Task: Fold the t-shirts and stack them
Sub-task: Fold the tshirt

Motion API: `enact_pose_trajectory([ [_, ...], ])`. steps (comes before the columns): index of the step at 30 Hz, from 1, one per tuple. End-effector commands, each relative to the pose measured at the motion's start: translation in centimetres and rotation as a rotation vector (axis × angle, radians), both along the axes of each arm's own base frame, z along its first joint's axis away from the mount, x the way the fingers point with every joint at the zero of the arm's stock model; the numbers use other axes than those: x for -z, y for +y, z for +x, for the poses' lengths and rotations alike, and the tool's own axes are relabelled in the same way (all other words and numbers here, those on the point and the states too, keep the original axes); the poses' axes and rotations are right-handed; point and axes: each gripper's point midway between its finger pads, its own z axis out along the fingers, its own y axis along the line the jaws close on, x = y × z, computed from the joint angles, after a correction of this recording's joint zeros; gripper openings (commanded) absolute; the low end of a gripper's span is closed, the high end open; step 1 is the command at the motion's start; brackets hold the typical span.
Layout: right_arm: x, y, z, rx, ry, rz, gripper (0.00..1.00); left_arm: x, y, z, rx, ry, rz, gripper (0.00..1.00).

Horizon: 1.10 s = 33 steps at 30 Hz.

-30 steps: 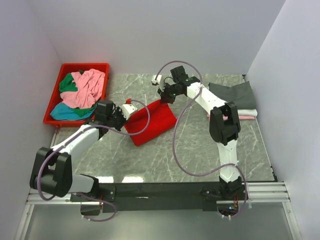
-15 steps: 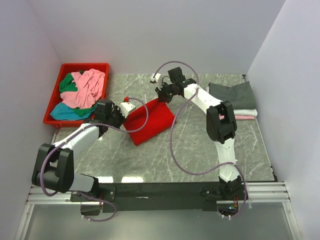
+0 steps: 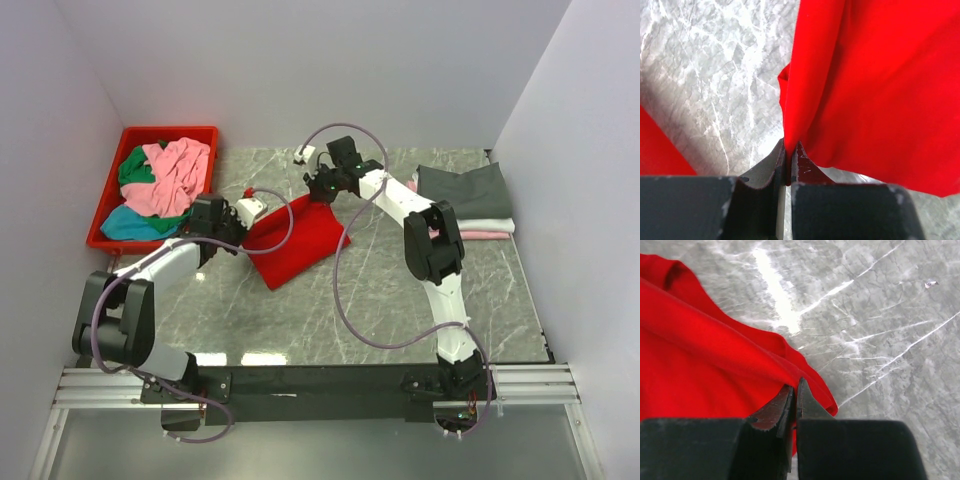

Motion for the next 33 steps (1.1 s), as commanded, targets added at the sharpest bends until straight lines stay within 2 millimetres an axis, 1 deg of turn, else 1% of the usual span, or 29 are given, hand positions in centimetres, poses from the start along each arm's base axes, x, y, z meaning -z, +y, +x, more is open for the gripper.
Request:
enact_pose_trajectory([
  [1,-2.2,0.5,2.5,0.056,-0.091,0.021,0.0,-1.0,0.7,1.7,-0.054,-0.02,0.004,0.0],
  [6,-1.9,0.6,3.1,0.078,-0.105,0.004,0.0,-0.2,1.2,2.2,-0.078,0.0,0.027,0.0],
  [8,-1.4,0.9,3.1,0.081,-0.102,-0.004,0.0,-0.1,1.3,2.3,-0.085,0.009,0.03,0.0],
  [11,-1.1,1.2,3.3,0.091,-0.107,-0.012,0.0,0.9,1.4,2.3,-0.093,0.042,0.038,0.01],
  [14,-1.0,1.2,3.7,0.116,-0.118,-0.018,0.0,1.0,1.7,2.8,-0.125,0.048,0.042,0.01],
  [15,-1.1,1.4,3.7,0.13,-0.116,-0.01,0.04,0.9,1.8,3.2,-0.148,0.046,0.032,0.01],
  [16,-1.3,1.3,4.0,0.152,-0.123,-0.012,0.09,0.6,2.1,3.7,-0.177,0.032,0.035,0.16],
  [17,-1.6,1.2,4.4,0.175,-0.134,-0.004,0.23,0.4,2.3,4.0,-0.2,0.022,0.033,0.3],
  [18,-1.8,1.2,4.6,0.211,-0.124,0.012,0.39,-0.4,2.6,4.6,-0.25,0.004,0.017,0.36],
  [19,-2.6,1.1,4.7,0.233,-0.133,0.023,0.45,-1.2,3.5,5.1,-0.311,-0.028,0.029,0.47],
  [20,-3.3,0.6,5.3,0.276,-0.152,0.028,0.5,-3.6,3.8,5.8,-0.352,-0.094,0.001,0.62],
  [21,-3.7,-0.1,5.5,0.33,-0.137,0.045,0.6,-5.7,4.3,6.3,-0.433,-0.141,-0.047,0.78],
  [22,-5.6,-0.7,5.7,0.366,-0.15,0.072,0.65,-7.7,5.3,6.6,-0.506,-0.193,-0.06,0.99],
  [23,-6.1,-1.1,5.4,0.376,-0.128,0.092,0.68,-12.0,5.5,6.6,-0.534,-0.295,-0.125,0.99],
  [24,-6.5,-2.3,5.6,0.393,-0.094,0.118,0.69,-14.5,5.6,6.5,-0.567,-0.341,-0.193,1.0],
  [25,-7.8,-3.1,5.3,0.388,-0.074,0.15,0.7,-16.7,5.9,6.1,-0.587,-0.382,-0.238,0.99],
  [26,-7.7,-3.5,4.4,0.363,-0.01,0.17,0.7,-20.2,5.8,5.0,-0.581,-0.445,-0.307,0.99],
  [27,-8.0,-3.1,3.1,0.304,0.078,0.238,0.71,-21.9,5.8,4.3,-0.612,-0.455,-0.399,0.99],
  [28,-7.9,-4.5,3.0,0.303,0.135,0.269,0.71,-23.0,6.0,3.6,-0.628,-0.467,-0.444,0.99],
  [29,-7.3,-5.0,2.1,0.301,0.213,0.282,0.72,-24.7,5.6,2.1,-0.593,-0.478,-0.5,0.99],
  [30,-6.4,-4.9,1.1,0.281,0.304,0.314,0.74,-24.3,5.3,1.2,-0.587,-0.44,-0.529,0.99],
  [31,-5.8,-5.5,0.8,0.289,0.349,0.319,0.74,-24.4,5.1,0.3,-0.569,-0.428,-0.549,0.99],
  [32,-4.7,-5.6,-0.1,0.296,0.409,0.306,0.75,-25.0,4.2,-1.1,-0.518,-0.426,-0.584,1.0],
  [33,-3.6,-5.6,-0.6,0.312,0.468,0.307,0.76,-23.1,3.9,-2.0,-0.51,-0.37,-0.588,0.99],
])
